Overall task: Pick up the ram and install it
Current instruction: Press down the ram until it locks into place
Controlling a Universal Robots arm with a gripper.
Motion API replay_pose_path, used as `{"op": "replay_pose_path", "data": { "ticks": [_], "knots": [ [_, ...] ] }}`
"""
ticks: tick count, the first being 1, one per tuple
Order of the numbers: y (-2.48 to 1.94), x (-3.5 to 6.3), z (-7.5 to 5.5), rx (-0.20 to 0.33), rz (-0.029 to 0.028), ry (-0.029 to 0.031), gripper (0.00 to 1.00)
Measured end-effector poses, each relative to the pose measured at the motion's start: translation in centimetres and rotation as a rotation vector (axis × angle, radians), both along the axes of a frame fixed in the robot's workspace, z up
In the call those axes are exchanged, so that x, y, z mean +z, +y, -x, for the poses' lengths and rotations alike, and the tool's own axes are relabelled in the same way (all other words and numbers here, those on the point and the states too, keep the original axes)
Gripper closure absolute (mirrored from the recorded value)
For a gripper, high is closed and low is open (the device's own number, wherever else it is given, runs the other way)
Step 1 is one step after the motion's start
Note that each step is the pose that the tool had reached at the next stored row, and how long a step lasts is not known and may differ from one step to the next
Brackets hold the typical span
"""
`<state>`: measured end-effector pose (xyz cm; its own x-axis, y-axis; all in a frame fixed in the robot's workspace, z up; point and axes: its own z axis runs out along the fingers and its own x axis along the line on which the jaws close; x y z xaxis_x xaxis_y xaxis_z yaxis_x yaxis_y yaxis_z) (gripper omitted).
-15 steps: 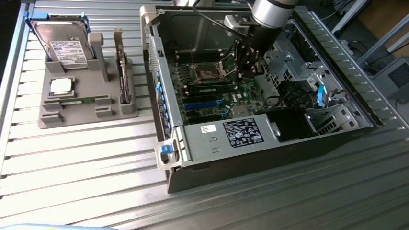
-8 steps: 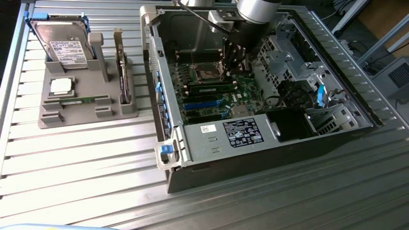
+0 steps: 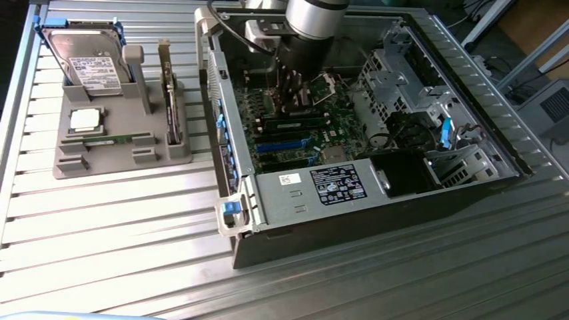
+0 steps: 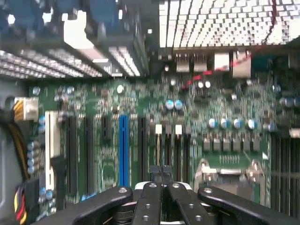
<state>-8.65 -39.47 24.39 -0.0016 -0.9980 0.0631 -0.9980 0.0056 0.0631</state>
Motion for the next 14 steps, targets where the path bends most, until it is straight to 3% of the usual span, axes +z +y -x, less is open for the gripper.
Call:
{"op": "replay_pose_path", "data": {
  "ticks": [7, 14],
  "knots": [
    [0.00, -1.02, 0.4, 0.000, 0.0003, 0.0000, 0.89],
    [0.00, -1.33, 0.4, 0.000, 0.0004, -0.0001, 0.89]
  ]
}}
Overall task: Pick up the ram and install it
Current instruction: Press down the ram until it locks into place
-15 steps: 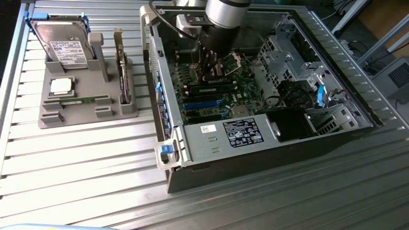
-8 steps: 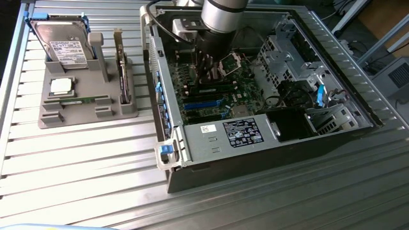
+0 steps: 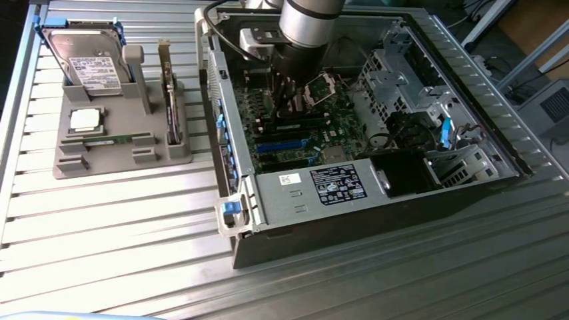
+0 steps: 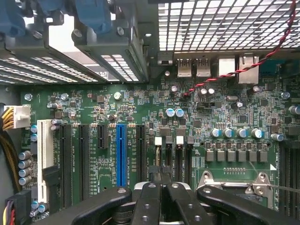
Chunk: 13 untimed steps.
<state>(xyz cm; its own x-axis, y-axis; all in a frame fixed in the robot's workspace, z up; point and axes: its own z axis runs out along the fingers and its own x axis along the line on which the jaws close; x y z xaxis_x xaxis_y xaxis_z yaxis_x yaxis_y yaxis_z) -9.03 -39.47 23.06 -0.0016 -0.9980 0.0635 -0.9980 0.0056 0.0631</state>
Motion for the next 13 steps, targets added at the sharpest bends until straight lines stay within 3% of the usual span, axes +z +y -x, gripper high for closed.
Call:
{"op": "replay_pose_path", "data": {
  "ticks": [13],
  "knots": [
    [0.00, 0.30, 0.02, -0.001, 0.0000, -0.0001, 0.89]
  ]
}}
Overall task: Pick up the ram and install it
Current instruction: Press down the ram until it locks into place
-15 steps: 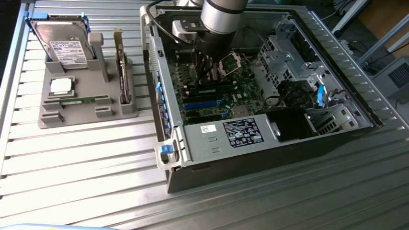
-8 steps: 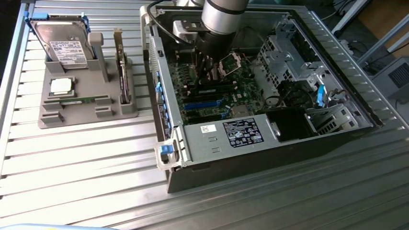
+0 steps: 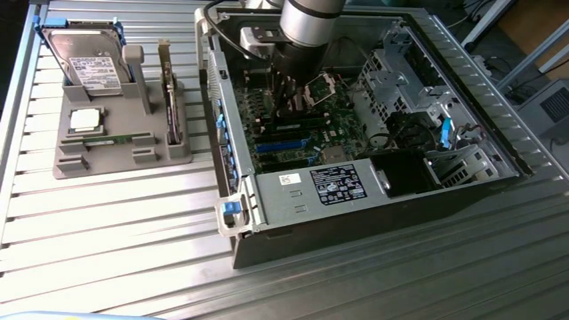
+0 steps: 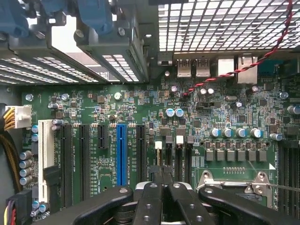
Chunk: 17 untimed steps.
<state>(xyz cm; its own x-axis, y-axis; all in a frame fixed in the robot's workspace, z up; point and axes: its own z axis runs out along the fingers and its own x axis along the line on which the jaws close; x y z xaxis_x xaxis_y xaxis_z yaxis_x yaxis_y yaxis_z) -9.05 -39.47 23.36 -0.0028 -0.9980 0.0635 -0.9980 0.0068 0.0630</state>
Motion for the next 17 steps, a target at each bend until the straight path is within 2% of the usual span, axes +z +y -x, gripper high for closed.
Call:
{"op": "replay_pose_path", "data": {
  "ticks": [4, 6, 7, 9, 11, 17],
  "knots": [
    [-0.01, -0.44, 0.3, 0.000, 0.0012, 0.0008, 0.89],
    [0.01, -0.44, 0.3, -0.001, -0.0002, 0.0000, 0.89],
    [0.04, -0.17, 0.3, -0.001, -0.0027, -0.0017, 0.89],
    [0.01, 0.93, 0.3, -0.001, 0.0001, 0.0001, 0.89],
    [0.00, 1.94, 0.2, 0.000, 0.0001, 0.0001, 0.89],
    [0.00, 1.97, -3.3, -0.001, 0.0000, 0.0015, 0.89]
  ]
}}
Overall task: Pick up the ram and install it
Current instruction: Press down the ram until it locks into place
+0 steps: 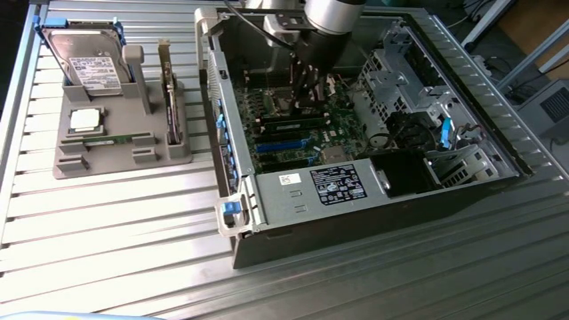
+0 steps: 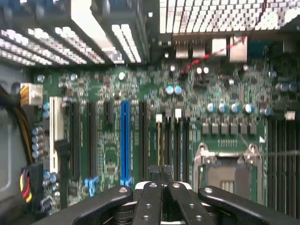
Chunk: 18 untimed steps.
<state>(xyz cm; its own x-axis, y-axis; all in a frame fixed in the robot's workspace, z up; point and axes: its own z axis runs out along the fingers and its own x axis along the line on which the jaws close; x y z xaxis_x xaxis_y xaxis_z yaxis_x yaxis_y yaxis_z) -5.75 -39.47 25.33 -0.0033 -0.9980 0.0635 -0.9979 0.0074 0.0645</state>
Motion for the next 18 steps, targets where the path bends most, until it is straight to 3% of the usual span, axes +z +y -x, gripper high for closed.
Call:
{"op": "replay_pose_path", "data": {
  "ticks": [10, 12, 18],
  "knots": [
    [0.00, 0.26, -3.5, 0.000, -0.0001, 0.0000, 0.89],
    [0.00, 0.65, -4.2, 0.000, 0.0001, 0.0001, 0.89],
    [0.00, 3.22, -6.4, 0.000, -0.0020, 0.0001, 0.89]
  ]
}}
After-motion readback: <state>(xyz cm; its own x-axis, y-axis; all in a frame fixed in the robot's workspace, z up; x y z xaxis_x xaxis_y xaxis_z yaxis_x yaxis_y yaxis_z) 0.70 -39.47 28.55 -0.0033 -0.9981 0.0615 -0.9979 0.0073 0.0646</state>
